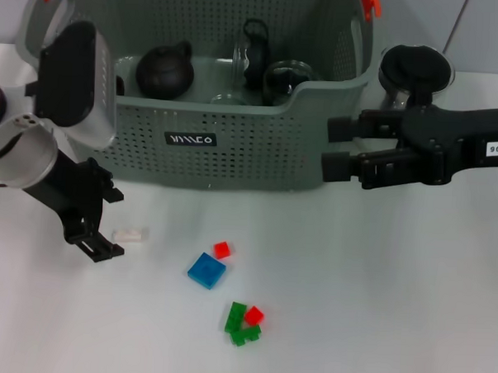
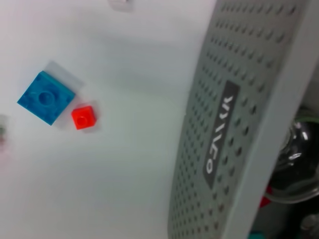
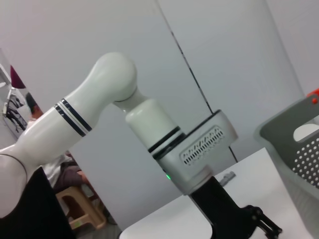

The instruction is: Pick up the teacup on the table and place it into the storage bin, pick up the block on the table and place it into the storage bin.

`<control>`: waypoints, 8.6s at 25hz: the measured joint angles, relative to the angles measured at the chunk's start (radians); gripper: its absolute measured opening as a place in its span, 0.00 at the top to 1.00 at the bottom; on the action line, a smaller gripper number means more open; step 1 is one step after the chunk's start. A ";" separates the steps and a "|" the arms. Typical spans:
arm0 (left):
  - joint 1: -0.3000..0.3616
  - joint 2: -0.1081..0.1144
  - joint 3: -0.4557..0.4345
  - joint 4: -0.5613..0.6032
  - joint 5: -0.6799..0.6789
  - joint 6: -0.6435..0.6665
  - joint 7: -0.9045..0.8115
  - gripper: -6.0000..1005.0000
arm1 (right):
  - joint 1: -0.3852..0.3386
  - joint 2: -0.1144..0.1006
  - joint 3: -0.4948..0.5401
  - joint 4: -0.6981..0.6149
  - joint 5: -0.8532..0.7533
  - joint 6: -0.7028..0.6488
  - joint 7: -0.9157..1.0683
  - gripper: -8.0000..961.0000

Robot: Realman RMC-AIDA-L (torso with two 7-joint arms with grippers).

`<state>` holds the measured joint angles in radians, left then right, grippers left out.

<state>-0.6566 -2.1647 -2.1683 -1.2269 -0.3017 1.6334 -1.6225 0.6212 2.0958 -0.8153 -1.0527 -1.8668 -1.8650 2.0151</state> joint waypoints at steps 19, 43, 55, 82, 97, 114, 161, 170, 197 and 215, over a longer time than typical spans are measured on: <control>-0.044 -0.002 0.068 0.157 0.007 -0.097 -0.059 0.16 | -0.014 -0.002 -0.028 0.014 -0.004 -0.010 -0.009 0.01; -0.070 0.003 0.089 0.197 0.030 -0.155 -0.096 0.16 | 0.025 -0.001 -0.135 0.048 -0.212 0.064 -0.060 0.01; -0.061 0.016 0.079 0.198 0.019 -0.145 -0.025 0.23 | 0.030 0.001 -0.139 0.067 -0.195 0.080 -0.060 0.02; -0.080 0.021 0.101 0.258 0.029 -0.177 -0.020 0.45 | 0.032 0.003 -0.145 0.079 -0.173 0.087 -0.064 0.01; -0.085 0.022 0.103 0.274 0.029 -0.190 -0.026 0.64 | 0.032 0.003 -0.141 0.086 -0.174 0.087 -0.074 0.02; -0.092 0.021 0.106 0.291 0.055 -0.229 -0.048 0.72 | 0.034 0.002 -0.136 0.088 -0.173 0.085 -0.084 0.01; -0.316 0.226 -0.141 0.319 -0.314 -0.308 -0.547 0.69 | 0.038 -0.041 -0.153 0.091 -0.204 -0.013 -0.154 0.01; -0.324 0.200 -0.067 0.324 -0.256 -0.356 -0.574 0.66 | 0.059 -0.025 -0.155 0.091 -0.236 -0.009 -0.147 0.02; -0.028 0.038 -0.066 -0.411 -0.404 0.330 -0.597 0.13 | 0.055 -0.041 -0.144 0.129 -0.235 0.042 -0.177 0.01; 0.029 -0.004 0.058 -0.318 -0.329 0.296 -0.754 0.10 | 0.064 -0.064 -0.178 0.125 -0.243 0.037 -0.188 0.02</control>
<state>-0.6280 -2.1686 -2.1101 -1.5444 -0.6303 1.9294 -2.3764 0.6857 2.0318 -0.9937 -0.9273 -2.1098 -1.8283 1.8270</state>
